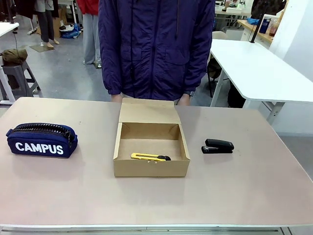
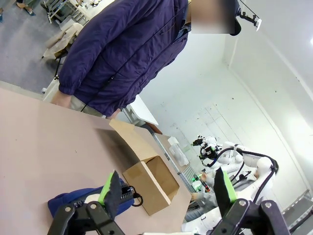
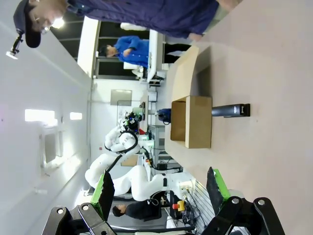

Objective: Pack the item into the box.
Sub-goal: Close the Mailer Box.

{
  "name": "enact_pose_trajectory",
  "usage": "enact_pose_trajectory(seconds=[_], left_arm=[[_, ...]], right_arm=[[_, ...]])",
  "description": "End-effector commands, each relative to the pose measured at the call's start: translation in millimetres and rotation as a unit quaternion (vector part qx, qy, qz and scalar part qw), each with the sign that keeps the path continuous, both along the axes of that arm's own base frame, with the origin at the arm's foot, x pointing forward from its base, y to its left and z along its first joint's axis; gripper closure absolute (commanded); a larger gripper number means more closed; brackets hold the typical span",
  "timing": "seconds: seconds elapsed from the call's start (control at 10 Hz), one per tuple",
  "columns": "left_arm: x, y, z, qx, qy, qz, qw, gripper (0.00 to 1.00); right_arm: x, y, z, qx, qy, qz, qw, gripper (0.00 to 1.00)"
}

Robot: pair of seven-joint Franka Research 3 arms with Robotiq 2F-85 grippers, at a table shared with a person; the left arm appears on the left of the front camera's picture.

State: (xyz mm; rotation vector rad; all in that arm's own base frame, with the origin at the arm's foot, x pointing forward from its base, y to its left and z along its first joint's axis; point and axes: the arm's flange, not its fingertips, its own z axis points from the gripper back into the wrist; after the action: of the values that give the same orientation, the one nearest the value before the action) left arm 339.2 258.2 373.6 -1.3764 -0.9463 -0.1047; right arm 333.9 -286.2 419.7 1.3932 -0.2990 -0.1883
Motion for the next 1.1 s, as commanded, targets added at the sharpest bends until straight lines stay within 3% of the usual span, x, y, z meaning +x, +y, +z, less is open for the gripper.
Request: enact_pose_trajectory(seconds=[0.0, 1.0], left_arm=[[0.2, 1.0, -0.6, 0.007, -0.004, -0.003, 1.000, 0.00], [0.2, 1.0, -0.6, 0.007, -0.004, -0.003, 1.000, 0.00]], right_arm=[[-1.1, 0.9, 0.9, 0.006, -0.002, 0.003, 1.000, 0.00], [-1.1, 0.9, 0.9, 0.006, -0.002, 0.003, 1.000, 0.00]])
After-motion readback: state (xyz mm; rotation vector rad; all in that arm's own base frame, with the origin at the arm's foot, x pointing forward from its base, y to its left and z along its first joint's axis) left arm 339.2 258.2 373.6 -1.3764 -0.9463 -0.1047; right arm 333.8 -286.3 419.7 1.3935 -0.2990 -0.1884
